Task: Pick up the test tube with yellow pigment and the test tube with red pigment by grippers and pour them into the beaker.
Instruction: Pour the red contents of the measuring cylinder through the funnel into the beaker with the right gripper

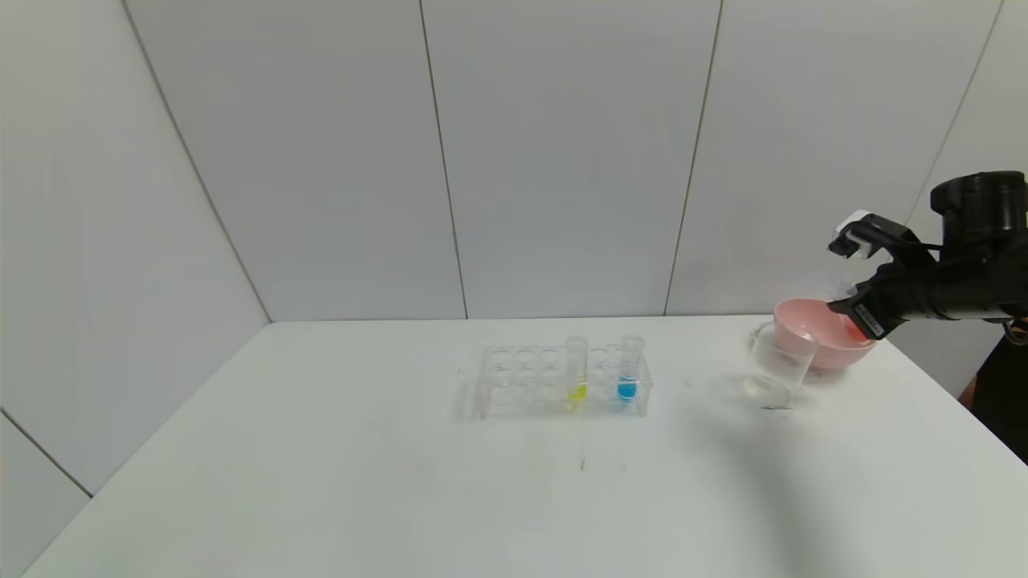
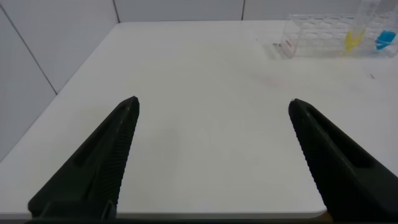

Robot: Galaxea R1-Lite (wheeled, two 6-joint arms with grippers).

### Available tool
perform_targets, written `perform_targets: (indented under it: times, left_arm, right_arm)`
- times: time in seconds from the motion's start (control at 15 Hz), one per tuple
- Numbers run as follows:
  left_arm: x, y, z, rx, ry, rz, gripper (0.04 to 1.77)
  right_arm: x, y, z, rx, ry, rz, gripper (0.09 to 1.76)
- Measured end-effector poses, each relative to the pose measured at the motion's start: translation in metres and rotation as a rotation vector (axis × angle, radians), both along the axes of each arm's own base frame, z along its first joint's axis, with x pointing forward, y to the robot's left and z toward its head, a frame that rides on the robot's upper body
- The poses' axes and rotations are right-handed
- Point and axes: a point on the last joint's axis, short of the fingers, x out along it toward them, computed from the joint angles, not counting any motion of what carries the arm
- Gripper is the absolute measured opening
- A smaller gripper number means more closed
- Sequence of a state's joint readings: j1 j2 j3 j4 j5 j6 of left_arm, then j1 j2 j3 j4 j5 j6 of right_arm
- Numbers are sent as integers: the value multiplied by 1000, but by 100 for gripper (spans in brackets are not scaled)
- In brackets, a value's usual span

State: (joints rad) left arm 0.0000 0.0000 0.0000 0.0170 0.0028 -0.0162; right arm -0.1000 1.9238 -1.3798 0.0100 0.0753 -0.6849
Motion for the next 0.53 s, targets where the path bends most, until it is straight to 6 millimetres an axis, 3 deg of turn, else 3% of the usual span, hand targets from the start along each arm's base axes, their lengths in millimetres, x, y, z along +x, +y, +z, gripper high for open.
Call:
perform_targets:
  times: [0.2, 0.53]
  left_arm:
    - [0, 0, 0, 0, 0, 0, 172]
    - [0, 0, 0, 0, 0, 0, 172]
  right_arm:
    - [2, 3, -2, -30, 90, 21, 49]
    - [-3, 4, 13, -117, 214, 101, 49]
